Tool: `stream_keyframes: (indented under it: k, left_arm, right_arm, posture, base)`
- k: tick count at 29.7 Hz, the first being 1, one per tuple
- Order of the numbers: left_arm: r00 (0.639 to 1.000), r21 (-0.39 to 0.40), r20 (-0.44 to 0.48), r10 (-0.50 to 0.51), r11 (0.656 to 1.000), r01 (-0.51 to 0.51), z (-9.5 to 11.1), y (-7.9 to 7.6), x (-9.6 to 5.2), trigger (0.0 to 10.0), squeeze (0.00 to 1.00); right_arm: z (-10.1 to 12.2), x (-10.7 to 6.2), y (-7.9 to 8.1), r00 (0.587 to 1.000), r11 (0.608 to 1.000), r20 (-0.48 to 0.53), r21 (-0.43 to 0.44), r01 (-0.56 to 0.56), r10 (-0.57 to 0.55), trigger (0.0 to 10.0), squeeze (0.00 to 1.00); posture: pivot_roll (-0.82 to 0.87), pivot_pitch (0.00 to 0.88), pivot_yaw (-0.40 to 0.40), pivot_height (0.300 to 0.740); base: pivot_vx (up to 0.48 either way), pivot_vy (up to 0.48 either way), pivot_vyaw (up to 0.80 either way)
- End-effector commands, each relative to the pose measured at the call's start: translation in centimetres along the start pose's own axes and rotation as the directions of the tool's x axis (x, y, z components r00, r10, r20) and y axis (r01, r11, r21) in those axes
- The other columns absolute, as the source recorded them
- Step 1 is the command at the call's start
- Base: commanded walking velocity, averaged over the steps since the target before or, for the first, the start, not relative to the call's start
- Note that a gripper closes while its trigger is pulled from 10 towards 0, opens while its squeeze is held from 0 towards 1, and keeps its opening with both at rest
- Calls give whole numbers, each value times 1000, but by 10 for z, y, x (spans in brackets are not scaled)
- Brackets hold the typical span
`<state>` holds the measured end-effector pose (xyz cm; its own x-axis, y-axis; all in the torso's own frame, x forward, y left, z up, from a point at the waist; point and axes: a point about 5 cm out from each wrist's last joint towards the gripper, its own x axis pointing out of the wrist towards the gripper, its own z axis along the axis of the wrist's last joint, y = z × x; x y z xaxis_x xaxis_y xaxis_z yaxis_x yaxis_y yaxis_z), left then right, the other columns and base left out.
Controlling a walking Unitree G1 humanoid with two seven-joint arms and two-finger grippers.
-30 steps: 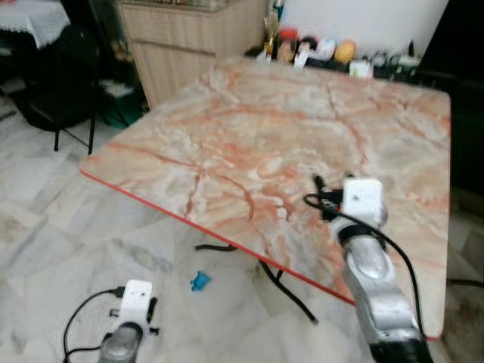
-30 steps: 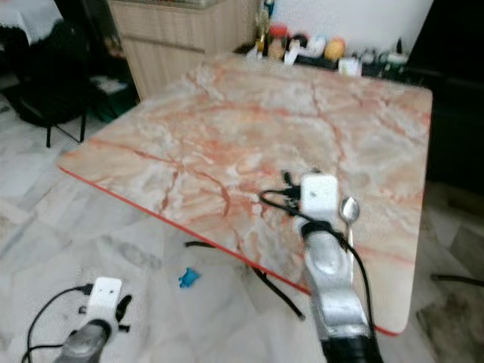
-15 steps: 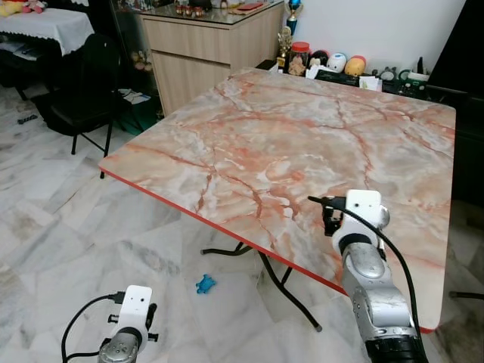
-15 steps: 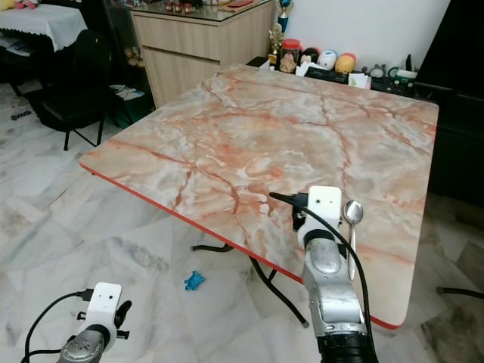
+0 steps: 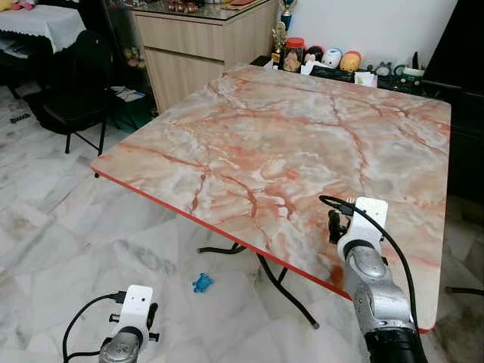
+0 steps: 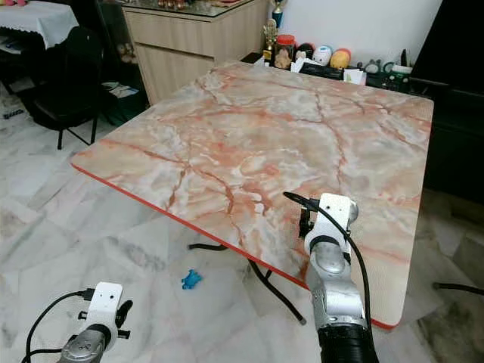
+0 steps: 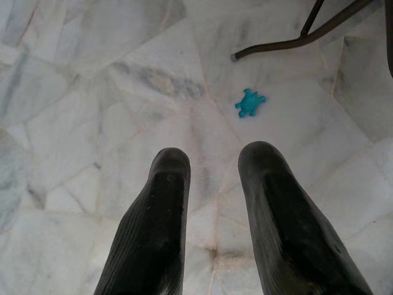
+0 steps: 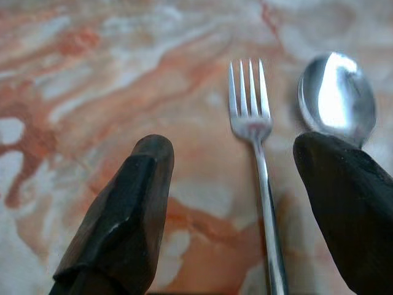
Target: Setting the table
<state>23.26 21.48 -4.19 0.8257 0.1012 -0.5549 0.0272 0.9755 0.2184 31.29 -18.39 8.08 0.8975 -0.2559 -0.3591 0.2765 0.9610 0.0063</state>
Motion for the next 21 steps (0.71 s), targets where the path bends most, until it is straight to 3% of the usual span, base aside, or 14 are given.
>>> stream_keyframes:
  k: [1, 21]
  left_arm:
    - [1000, 19, -18, -4, 1000, 4, -5, 2, -2, 10000, 0]
    - [1000, 17, -18, 8, 1000, -8, -6, 4, -2, 10000, 0]
  right_arm:
    - [4, 2, 1, 1000, 1000, 0, 13, 2, -2, 10000, 0]
    - [4, 10, -4, 1000, 1000, -16, 15, 27, -27, 10000, 0]
  posture:
    - [-1, 1, 23, 740]
    - [3, 19, 22, 740]
  base:
    - [0, 0, 0]
    - [0, 0, 0]
